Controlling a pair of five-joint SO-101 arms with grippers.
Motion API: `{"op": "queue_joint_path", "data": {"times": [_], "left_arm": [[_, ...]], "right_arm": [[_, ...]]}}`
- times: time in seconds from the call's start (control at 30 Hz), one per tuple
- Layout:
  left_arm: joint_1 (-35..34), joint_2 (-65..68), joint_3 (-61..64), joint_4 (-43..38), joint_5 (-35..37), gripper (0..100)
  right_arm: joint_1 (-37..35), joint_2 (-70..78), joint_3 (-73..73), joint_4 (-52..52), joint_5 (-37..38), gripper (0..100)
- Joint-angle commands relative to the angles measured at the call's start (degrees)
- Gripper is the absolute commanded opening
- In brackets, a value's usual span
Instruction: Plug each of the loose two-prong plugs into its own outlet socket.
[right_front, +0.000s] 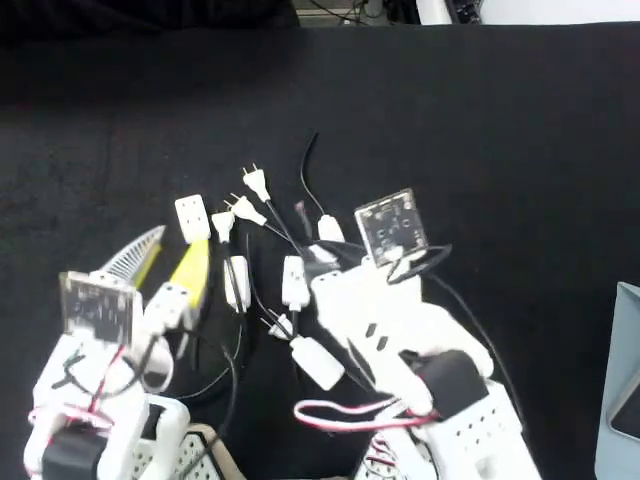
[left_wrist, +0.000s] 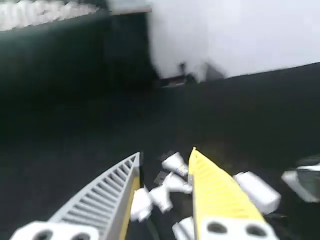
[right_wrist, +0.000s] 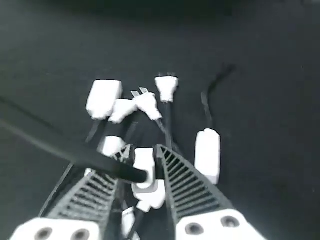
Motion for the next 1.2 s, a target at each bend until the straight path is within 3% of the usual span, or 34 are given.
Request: {"op": "queue_joint_path", "data": {"times": [0.0,0.1,0.3,0.73,1.17], "left_arm": [[-5.23,11.6,-1.1,-2.02,0.09,16],[-6.2,22.24,-3.74,-2.73,0.09,17],[-9.27,42.9,-10.68,-2.29,0.88,32],[-10.24,83.96,-31.96,-2.73,6.86,32],[-14.64,104.97,-46.55,-2.73,10.37,32]], "right_arm": [[4.66,0.04,7.52,-8.97,-0.62,1.1],[6.33,0.04,11.74,-13.71,-0.7,1.1],[7.38,-0.04,14.11,-15.3,-0.7,1.1],[7.38,-0.48,15.96,-15.21,-0.7,1.1],[7.38,-0.48,15.96,-15.21,-0.7,1.1]]}}
